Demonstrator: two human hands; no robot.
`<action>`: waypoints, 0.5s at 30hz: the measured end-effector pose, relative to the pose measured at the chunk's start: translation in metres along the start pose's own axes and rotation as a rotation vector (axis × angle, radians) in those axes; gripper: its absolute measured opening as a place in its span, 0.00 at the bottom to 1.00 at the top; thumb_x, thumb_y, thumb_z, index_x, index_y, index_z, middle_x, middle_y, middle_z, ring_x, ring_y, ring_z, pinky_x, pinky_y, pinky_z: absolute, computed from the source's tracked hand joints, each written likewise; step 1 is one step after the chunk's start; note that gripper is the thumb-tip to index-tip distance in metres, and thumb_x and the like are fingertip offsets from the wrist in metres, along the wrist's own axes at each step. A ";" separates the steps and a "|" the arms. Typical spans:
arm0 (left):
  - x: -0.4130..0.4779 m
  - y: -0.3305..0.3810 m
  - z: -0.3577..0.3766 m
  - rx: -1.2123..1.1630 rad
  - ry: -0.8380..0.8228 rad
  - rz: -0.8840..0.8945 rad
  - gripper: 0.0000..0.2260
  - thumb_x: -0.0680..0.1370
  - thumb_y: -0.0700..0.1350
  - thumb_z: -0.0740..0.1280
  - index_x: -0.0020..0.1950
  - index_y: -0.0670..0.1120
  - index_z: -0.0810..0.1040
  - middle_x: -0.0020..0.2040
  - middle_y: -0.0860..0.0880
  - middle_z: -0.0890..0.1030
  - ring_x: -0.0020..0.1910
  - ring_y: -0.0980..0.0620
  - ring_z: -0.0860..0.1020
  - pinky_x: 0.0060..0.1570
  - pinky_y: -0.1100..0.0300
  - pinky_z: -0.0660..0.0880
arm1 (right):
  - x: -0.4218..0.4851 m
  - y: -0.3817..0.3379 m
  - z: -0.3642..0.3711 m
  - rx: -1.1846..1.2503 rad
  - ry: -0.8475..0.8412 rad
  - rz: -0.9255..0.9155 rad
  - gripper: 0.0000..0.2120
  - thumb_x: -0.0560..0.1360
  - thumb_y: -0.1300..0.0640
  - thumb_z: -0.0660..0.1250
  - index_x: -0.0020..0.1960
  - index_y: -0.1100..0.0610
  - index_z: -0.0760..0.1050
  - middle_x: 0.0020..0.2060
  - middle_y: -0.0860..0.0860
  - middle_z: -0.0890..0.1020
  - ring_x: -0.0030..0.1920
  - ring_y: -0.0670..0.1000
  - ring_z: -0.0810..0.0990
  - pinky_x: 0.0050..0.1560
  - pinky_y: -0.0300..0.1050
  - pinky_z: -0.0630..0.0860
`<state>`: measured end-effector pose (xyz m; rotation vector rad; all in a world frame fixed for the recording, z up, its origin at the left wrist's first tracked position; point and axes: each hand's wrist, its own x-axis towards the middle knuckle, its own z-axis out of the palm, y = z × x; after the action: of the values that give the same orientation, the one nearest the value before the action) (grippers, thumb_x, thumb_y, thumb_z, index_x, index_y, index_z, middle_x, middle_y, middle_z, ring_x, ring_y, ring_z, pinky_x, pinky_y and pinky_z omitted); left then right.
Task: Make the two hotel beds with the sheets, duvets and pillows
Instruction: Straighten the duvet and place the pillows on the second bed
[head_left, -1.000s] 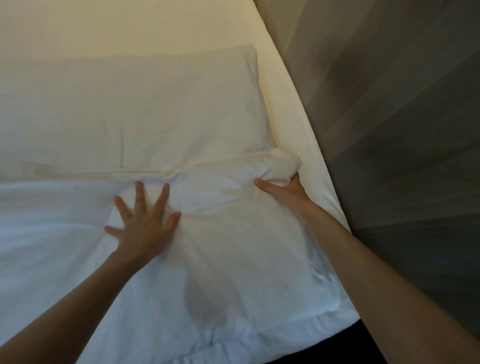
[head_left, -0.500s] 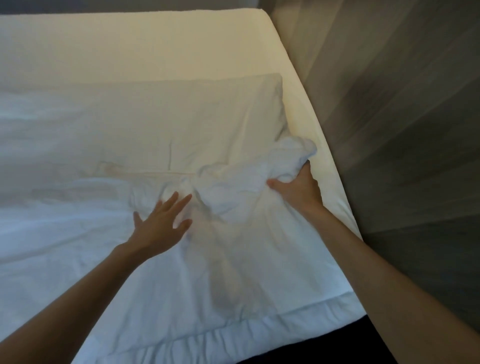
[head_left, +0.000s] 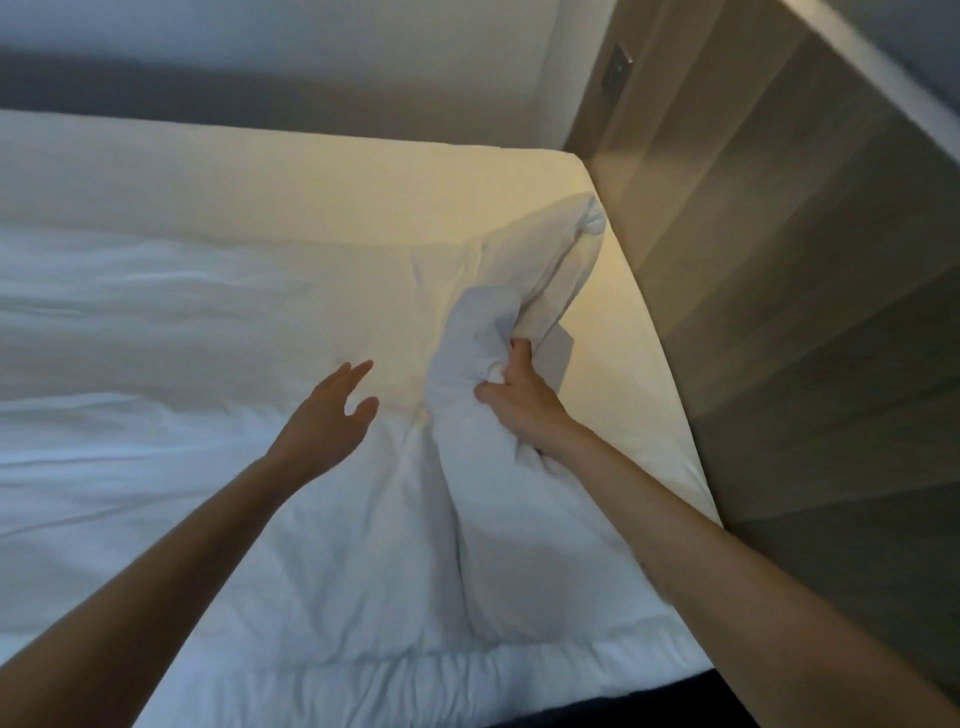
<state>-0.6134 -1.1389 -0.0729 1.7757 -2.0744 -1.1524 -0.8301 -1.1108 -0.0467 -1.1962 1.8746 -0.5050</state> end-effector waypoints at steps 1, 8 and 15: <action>-0.005 -0.009 -0.014 -0.005 0.011 -0.008 0.23 0.83 0.49 0.58 0.78 0.54 0.58 0.79 0.51 0.57 0.77 0.51 0.57 0.72 0.55 0.56 | -0.003 -0.014 0.008 0.003 -0.005 0.007 0.26 0.77 0.56 0.63 0.69 0.53 0.53 0.53 0.52 0.73 0.49 0.57 0.76 0.47 0.49 0.71; -0.039 -0.098 -0.121 -0.052 0.047 -0.026 0.23 0.83 0.48 0.57 0.78 0.52 0.58 0.78 0.50 0.57 0.77 0.51 0.56 0.72 0.57 0.54 | -0.033 -0.128 0.096 -0.048 0.111 -0.098 0.18 0.78 0.62 0.60 0.65 0.56 0.57 0.49 0.58 0.72 0.42 0.62 0.76 0.32 0.46 0.61; -0.082 -0.214 -0.242 -0.135 0.090 -0.052 0.22 0.83 0.48 0.58 0.77 0.52 0.60 0.78 0.49 0.60 0.76 0.50 0.59 0.71 0.57 0.56 | -0.036 -0.263 0.246 -0.054 0.131 -0.197 0.18 0.78 0.63 0.59 0.66 0.57 0.59 0.45 0.52 0.72 0.40 0.56 0.74 0.32 0.44 0.63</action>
<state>-0.2860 -1.1678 -0.0175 1.7931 -1.8649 -1.1736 -0.4794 -1.1780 0.0123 -1.4231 1.8994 -0.6573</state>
